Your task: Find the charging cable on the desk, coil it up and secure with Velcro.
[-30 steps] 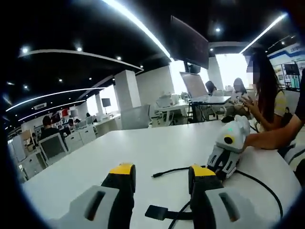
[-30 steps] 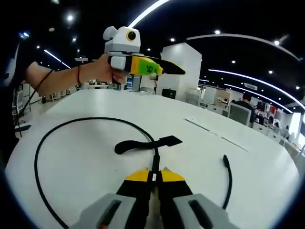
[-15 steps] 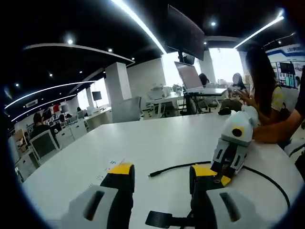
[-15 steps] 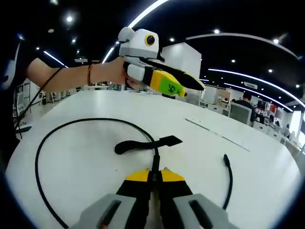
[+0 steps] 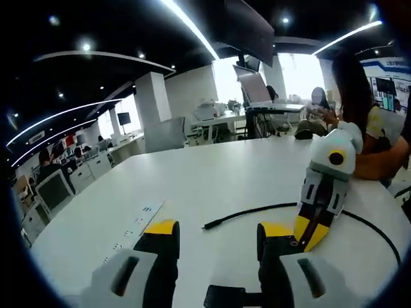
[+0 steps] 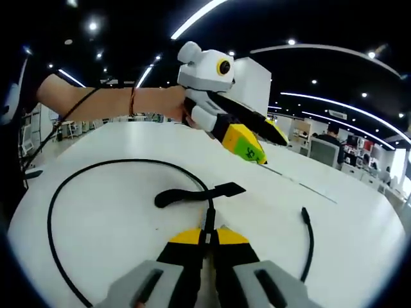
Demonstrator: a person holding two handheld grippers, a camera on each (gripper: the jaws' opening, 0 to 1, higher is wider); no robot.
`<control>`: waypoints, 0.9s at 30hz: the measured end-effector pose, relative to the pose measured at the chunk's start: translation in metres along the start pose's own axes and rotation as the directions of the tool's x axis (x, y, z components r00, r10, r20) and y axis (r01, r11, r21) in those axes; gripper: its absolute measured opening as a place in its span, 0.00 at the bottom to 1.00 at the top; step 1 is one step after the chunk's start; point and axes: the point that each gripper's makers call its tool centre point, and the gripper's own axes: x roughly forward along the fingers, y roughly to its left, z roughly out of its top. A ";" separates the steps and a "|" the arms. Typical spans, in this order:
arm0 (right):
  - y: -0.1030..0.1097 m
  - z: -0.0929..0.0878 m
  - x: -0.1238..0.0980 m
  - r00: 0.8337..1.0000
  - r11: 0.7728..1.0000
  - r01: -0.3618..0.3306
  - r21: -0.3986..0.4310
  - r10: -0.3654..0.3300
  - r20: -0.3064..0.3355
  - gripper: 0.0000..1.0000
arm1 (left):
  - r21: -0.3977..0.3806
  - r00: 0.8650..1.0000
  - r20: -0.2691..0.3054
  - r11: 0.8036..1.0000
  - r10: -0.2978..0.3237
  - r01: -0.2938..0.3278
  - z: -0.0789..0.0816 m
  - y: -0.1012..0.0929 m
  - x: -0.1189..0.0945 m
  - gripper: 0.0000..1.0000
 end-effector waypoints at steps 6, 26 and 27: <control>-0.001 0.000 0.000 1.000 1.000 -0.002 0.003 0.002 0.000 0.08 | 0.026 0.998 -0.035 0.999 -0.046 0.047 -0.003 -0.003 0.016 0.48; -0.005 -0.001 0.001 1.000 1.000 -0.005 0.012 0.005 0.000 0.08 | 0.018 0.991 -0.087 0.994 -0.106 0.108 -0.015 0.004 0.051 0.48; -0.005 -0.001 0.001 1.000 1.000 -0.005 0.012 0.005 0.000 0.08 | 0.023 0.991 -0.092 0.994 -0.101 0.104 -0.016 0.005 0.051 0.48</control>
